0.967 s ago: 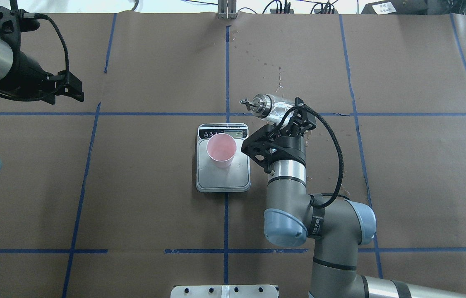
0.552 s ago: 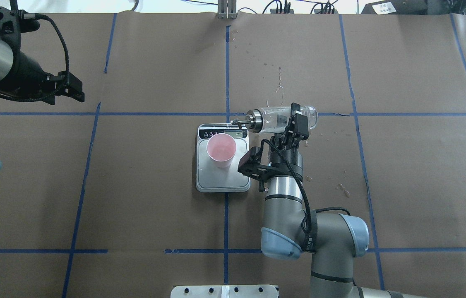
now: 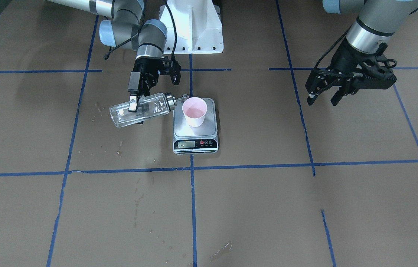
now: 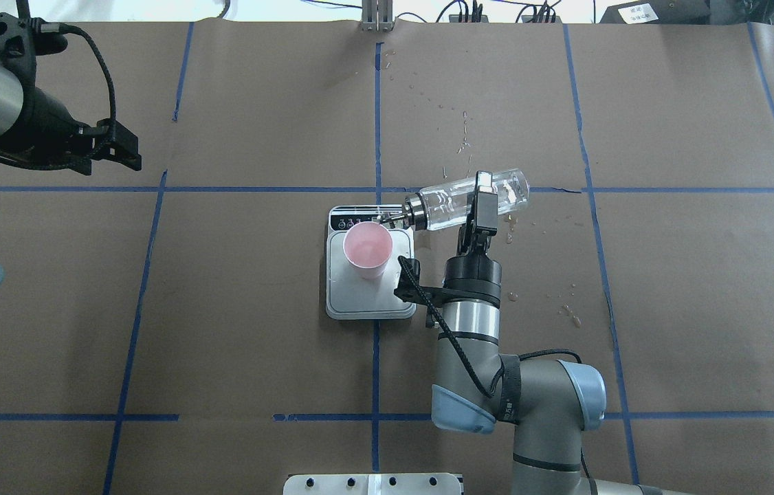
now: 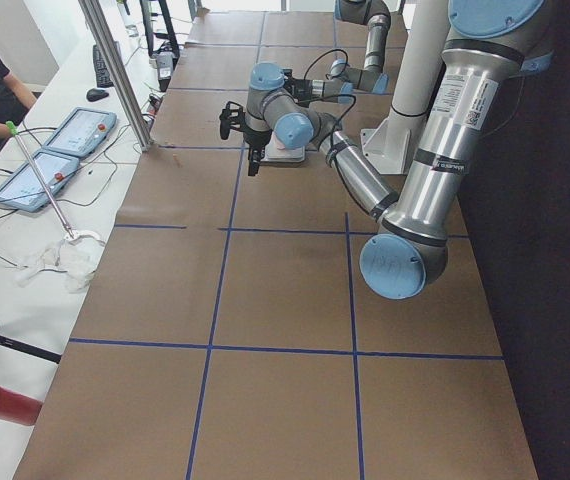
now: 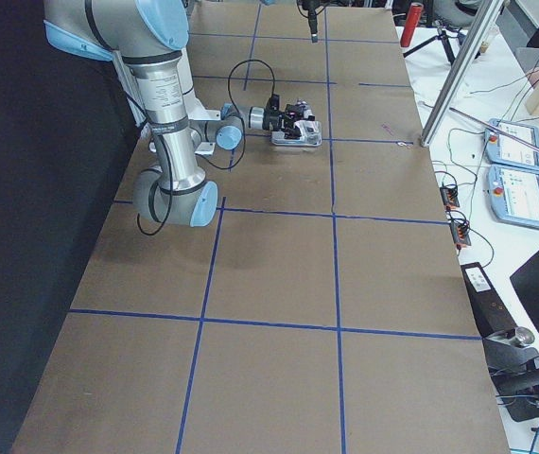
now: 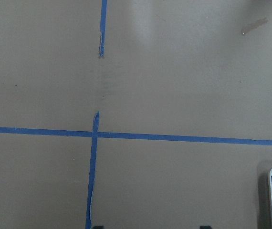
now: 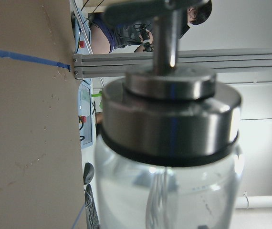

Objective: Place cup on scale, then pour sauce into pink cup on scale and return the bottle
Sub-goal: 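Tilt the bottle spout down over the pink cup with the right gripper, then turn the bottle upright and carry it back toward its spot, then lower the bottle onto the table with the right gripper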

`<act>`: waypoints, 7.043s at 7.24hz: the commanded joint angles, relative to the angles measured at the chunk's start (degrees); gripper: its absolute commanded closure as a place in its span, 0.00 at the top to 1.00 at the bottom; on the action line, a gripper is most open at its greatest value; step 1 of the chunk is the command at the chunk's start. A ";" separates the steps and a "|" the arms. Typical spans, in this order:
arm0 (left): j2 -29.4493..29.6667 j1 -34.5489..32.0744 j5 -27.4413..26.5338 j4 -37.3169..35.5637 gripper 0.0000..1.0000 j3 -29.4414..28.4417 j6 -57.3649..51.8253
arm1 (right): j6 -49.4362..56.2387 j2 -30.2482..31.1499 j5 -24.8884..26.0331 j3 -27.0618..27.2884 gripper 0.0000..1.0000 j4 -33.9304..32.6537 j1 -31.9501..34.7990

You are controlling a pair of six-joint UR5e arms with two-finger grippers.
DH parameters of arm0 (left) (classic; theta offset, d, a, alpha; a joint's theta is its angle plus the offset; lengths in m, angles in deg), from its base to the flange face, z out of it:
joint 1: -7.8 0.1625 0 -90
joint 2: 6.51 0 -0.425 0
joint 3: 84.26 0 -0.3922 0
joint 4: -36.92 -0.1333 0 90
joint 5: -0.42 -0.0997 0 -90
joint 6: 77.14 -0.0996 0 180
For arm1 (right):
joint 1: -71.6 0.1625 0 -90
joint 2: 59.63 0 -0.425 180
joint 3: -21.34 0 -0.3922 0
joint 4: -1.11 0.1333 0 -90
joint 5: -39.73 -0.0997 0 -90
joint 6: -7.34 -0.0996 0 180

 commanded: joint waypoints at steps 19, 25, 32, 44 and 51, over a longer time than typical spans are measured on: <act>0.61 0.24 0.09 0.00 0.77 0.17 0.93 | -19.38 -0.04 -2.91 -7.41 0.00 24.26 -1.20; 0.70 0.33 -0.09 0.00 0.79 0.35 1.02 | -60.02 16.54 -18.40 4.72 0.00 35.76 -0.68; 0.88 0.33 -0.44 0.00 0.80 0.70 1.28 | -73.60 28.78 -22.18 6.04 0.00 36.39 0.20; 0.79 0.33 -0.44 0.00 0.83 0.61 1.19 | -75.47 28.52 -22.62 4.55 0.00 36.30 -0.32; 0.70 0.33 -0.44 0.00 0.84 0.61 1.28 | -75.55 28.52 -22.27 4.98 1.00 36.65 -1.90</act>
